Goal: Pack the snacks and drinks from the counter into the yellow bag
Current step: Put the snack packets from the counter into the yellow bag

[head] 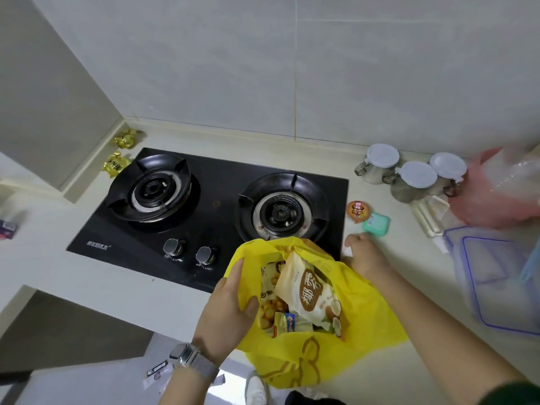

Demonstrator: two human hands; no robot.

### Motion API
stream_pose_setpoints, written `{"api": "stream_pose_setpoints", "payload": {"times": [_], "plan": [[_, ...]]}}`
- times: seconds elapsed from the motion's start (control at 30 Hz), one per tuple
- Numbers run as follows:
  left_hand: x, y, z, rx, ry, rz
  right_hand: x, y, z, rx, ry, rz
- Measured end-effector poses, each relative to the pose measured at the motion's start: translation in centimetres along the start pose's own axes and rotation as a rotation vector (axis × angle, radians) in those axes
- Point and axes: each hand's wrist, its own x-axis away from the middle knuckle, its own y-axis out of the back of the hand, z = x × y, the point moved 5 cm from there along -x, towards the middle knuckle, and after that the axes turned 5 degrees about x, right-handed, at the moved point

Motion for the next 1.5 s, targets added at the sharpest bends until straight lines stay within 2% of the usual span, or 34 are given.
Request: {"api": "stream_pose_setpoints", "payload": {"times": [0.1, 0.23, 0.27, 0.33, 0.4, 0.47, 0.5, 0.6, 0.8, 0.87, 1.0, 1.07, 1.13, 1.33, 1.43, 1.5], "plan": [[0.0, -0.3, 0.0, 0.000, 0.003, 0.006, 0.9, 1.1, -0.3, -0.103, -0.025, -0.089], [0.0, -0.5, 0.2, 0.005, 0.011, 0.018, 3.9, 5.9, -0.5, -0.642, -0.082, -0.506], [0.0, -0.5, 0.2, 0.010, 0.014, 0.021, 5.0, 7.0, -0.1, -0.773, -0.073, -0.537], [0.0, -0.5, 0.3, 0.015, 0.021, 0.025, 7.3, 8.0, 1.8, -1.032, 0.007, -0.421], [-0.1, -0.6, 0.2, 0.017, 0.025, 0.031, 9.2, 6.7, 4.0, -1.291, 0.087, -0.132], [-0.1, -0.7, 0.0, 0.014, 0.019, 0.047, 10.6, 4.3, 5.5, -1.411, 0.068, 0.134], [-0.2, -0.8, -0.1, 0.009, 0.014, 0.055, 11.0, 3.2, 5.7, -1.366, 0.060, 0.191], [-0.2, -0.9, -0.4, 0.001, -0.007, 0.080, 11.2, 1.2, 5.9, -1.086, 0.078, 0.211], [-0.3, -1.5, -1.5, 0.027, -0.063, 0.104, 9.4, -0.7, 5.5, -0.809, 0.015, 0.198], [-0.5, -1.3, -1.8, 0.035, -0.091, 0.092, 8.6, -0.1, 5.1, -0.812, -0.020, 0.150], [-1.2, -0.6, -2.1, 0.012, -0.126, 0.040, 7.5, 1.4, 3.6, -0.986, -0.140, 0.032], [-1.4, -0.5, -1.9, -0.006, -0.120, 0.034, 7.3, 1.2, 3.9, -0.949, -0.091, 0.081], [-1.3, -0.6, -1.6, -0.034, -0.117, 0.056, 7.1, 0.3, 4.2, -0.794, -0.048, 0.135], [-0.7, -0.7, -0.2, -0.081, -0.091, 0.115, 7.5, 0.4, 3.8, -0.467, -0.090, 0.156], [-0.5, -0.5, 0.1, -0.088, -0.076, 0.099, 8.7, 1.7, 3.6, -0.303, 0.028, 0.243], [-0.4, -0.5, 0.0, -0.091, -0.082, 0.089, 10.1, 3.7, 2.9, -0.445, 0.124, 0.387]]}}
